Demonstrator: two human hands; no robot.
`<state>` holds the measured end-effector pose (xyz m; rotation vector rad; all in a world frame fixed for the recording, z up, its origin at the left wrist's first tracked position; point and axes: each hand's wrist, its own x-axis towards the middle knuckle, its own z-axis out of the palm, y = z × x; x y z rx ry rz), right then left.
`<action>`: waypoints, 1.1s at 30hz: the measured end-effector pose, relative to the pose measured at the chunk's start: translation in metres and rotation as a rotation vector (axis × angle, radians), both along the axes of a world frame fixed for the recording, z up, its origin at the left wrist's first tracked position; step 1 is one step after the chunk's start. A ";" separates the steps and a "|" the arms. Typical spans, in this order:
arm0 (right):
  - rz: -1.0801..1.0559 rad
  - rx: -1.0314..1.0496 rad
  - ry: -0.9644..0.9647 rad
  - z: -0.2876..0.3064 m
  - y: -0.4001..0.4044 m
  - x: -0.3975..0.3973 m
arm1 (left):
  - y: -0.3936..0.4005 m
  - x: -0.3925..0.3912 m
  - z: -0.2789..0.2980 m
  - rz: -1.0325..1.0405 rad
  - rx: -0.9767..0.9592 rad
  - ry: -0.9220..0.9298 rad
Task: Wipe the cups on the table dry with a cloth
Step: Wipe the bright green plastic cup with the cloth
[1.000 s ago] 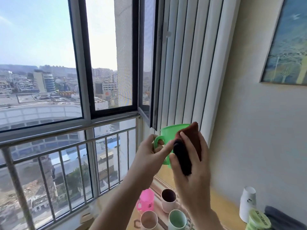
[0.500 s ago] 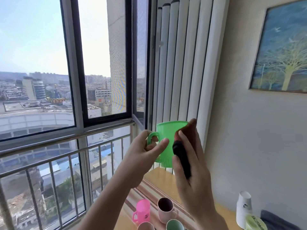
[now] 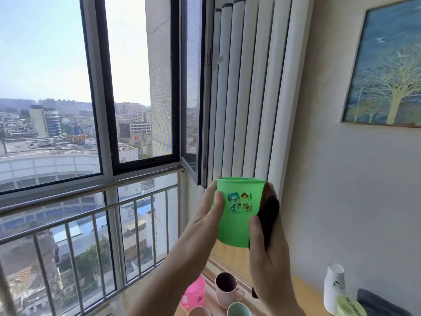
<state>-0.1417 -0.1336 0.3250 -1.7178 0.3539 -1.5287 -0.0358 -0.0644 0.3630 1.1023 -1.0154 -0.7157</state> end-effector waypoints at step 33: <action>-0.470 -0.329 0.232 -0.016 0.019 -0.001 | -0.014 -0.015 0.000 0.245 -0.062 0.365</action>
